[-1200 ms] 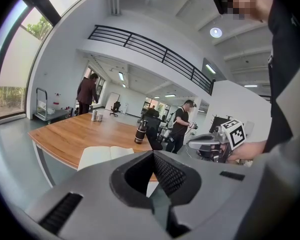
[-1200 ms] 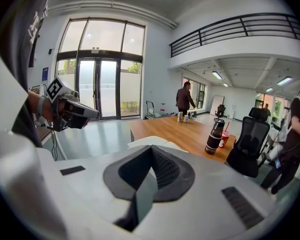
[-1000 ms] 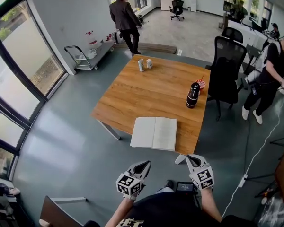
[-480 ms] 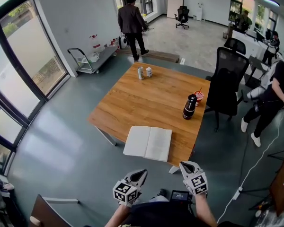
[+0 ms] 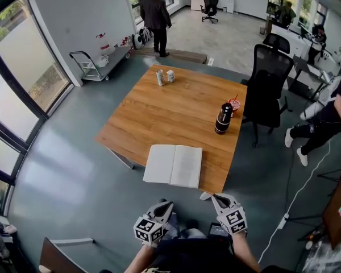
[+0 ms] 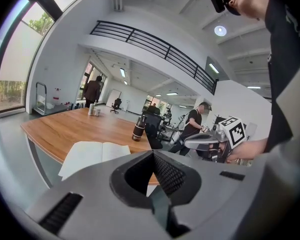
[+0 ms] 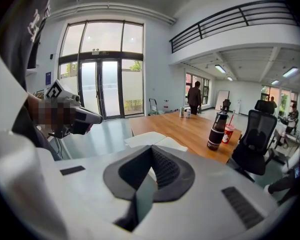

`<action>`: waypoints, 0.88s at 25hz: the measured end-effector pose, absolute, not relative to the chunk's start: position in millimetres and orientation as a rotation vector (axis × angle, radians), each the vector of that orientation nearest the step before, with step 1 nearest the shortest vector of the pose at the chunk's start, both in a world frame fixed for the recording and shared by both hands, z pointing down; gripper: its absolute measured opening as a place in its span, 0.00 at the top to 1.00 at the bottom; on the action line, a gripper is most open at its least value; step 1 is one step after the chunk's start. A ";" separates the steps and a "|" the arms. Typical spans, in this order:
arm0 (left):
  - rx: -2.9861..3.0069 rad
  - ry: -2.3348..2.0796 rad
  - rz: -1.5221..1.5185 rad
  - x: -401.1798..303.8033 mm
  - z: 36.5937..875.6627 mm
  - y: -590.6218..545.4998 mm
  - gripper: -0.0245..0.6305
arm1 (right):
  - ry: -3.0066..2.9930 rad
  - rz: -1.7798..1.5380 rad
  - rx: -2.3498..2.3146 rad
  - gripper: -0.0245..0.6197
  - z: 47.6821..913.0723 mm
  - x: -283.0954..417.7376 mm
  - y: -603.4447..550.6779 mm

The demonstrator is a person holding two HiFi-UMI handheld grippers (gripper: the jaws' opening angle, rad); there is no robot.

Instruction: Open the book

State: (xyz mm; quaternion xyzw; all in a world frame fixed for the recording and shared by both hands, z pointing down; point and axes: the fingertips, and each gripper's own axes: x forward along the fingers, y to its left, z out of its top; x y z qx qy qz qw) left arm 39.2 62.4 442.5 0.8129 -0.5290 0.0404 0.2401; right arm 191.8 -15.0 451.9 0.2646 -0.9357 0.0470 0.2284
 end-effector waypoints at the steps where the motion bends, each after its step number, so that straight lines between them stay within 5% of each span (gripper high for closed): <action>1: 2.230 -1.437 0.105 37.6 444.4 58.6 0.96 | -2.567 0.137 0.739 0.98 453.9 192.4 -15.6; 22: 2.368 -1.300 0.075 -101.6 438.4 -86.9 0.96 | -2.458 0.132 0.883 0.98 450.0 61.6 -129.1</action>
